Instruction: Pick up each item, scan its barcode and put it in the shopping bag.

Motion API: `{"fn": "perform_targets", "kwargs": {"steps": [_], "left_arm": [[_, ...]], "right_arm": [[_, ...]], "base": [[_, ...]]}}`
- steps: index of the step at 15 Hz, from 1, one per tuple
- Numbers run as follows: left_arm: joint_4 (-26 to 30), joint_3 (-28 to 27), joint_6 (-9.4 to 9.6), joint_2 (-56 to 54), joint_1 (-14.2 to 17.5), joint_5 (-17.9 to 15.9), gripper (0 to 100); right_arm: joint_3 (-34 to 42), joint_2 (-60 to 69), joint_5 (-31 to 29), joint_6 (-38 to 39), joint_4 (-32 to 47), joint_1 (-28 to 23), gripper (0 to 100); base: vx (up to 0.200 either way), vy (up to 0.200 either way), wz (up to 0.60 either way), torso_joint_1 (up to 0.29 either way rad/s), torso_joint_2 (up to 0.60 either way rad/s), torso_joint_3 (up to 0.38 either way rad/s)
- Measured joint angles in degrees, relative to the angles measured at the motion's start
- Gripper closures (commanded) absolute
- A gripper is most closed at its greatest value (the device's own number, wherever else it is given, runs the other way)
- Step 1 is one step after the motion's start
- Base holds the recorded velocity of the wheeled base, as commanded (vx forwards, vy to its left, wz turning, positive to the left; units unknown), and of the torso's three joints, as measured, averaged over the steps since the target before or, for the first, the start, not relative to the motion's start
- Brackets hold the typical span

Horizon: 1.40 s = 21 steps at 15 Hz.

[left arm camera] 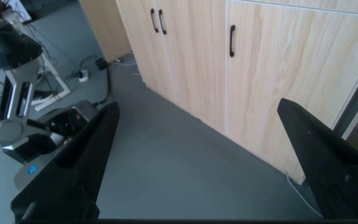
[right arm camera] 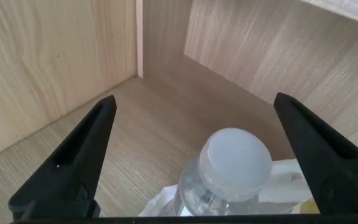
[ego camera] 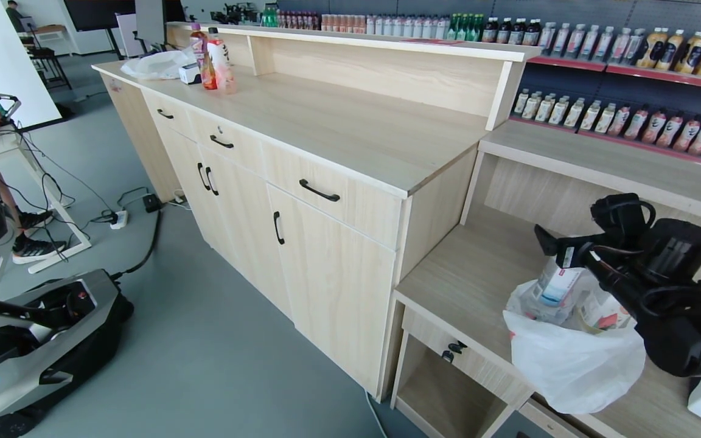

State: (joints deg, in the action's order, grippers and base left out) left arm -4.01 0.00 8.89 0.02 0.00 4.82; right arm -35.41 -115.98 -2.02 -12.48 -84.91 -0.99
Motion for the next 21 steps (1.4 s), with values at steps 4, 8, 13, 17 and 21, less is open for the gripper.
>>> {"fn": "perform_targets", "kwargs": {"steps": [4, 8, 13, 17, 21], "left_arm": [[0.0, 0.0, 0.0, 0.0, 0.0, 0.0, 0], [0.0, 0.0, 0.04, 0.0, 0.0, 0.0, 0], [0.0, 0.0, 0.02, 0.0, 0.0, 0.0, 0], [0.0, 0.0, 0.0, 0.0, 0.0, 0.0, 0], [0.0, 0.0, 0.0, 0.0, 0.0, 0.0, 0]], "right_arm": [[6.3, 15.6, 0.0, -4.8, 9.8, -3.8, 0], [10.1, 28.3, -2.0, -13.4, 24.7, -16.1, 0], [10.1, 34.1, -3.8, -16.8, 34.2, -31.8, 0], [8.8, 32.6, -4.2, -22.8, 36.1, -45.0, 0], [5.6, 25.4, -3.8, -26.6, 35.1, -53.8, 0]], "base": [[0.0, 0.0, 0.0, 0.0, 0.0, 0.0], [0.0, 0.0, -0.6, -0.002, 0.0, 0.002], [0.0, 0.0, -0.6, 0.002, 0.0, 0.005], [0.0, 0.0, -0.6, -0.172, 0.32, 0.145], [0.0, 0.0, -0.15, -0.156, 0.3, 0.132]]}}
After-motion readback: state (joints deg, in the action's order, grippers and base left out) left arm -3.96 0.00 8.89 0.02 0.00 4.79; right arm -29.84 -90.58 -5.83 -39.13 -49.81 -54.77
